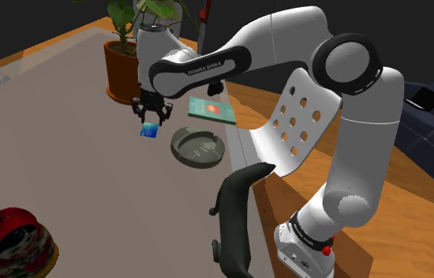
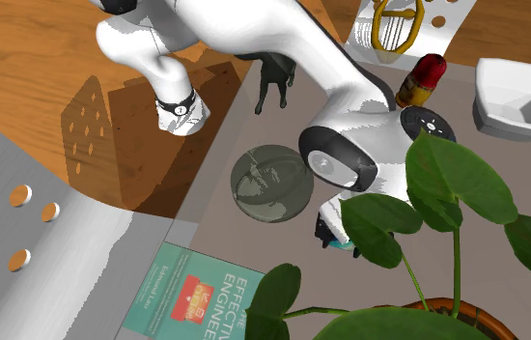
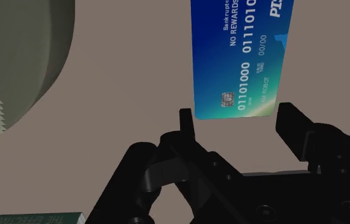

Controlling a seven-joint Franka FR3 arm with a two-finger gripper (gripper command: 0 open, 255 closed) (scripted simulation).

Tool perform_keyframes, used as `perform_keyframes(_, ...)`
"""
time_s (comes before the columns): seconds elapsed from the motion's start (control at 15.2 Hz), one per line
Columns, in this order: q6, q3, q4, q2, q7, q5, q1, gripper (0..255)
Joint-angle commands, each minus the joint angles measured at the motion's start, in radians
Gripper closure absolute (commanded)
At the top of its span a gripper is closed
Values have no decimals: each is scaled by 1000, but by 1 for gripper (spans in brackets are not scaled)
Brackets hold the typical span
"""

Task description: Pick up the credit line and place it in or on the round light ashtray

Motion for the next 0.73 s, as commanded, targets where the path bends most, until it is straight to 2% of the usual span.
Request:
perform_keyframes(0.0, -1, 0, -1, 1, 0, 0, 0, 255)
perform_keyframes(0.66, -21, 4, 8, -12, -8, 8, -2, 255)
